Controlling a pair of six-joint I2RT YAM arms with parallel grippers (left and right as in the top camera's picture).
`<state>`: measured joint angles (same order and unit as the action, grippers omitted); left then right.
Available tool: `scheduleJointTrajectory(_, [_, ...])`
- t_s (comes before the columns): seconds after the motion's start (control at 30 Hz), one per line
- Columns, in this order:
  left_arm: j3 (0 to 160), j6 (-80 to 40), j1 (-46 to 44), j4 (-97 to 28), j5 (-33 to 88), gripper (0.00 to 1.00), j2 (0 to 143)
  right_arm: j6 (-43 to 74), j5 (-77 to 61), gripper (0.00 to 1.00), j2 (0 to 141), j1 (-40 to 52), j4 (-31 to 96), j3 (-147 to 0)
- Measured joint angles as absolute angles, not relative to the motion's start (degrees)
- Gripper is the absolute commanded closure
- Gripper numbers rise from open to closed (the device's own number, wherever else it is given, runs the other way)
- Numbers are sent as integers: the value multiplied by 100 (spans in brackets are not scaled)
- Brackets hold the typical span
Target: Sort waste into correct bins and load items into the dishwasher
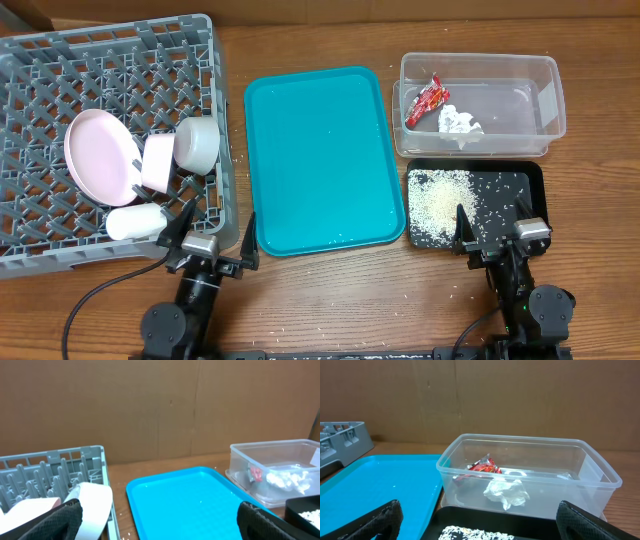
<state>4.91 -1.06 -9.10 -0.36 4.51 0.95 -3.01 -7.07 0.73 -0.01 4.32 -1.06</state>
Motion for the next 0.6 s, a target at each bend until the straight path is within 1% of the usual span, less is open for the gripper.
scheduleJointTrajectory(0.07, [239,-106,-910,169,449,0,91,-301,-707,0,73,-3,429,-106])
scheduleJointTrajectory(0.27, [47,-108,-910,21,449,0,86,-301,-707,0,73,-3,429,-106])
scheduleJointTrajectory(0.4, [47,-108,-910,-388,445,0,86,-301,-707,0,73,-3,429,-106])
scheduleJointTrajectory(0.6, [47,-108,-910,-392,429,0,86,-298,-707,0,73,-1,429,-106])
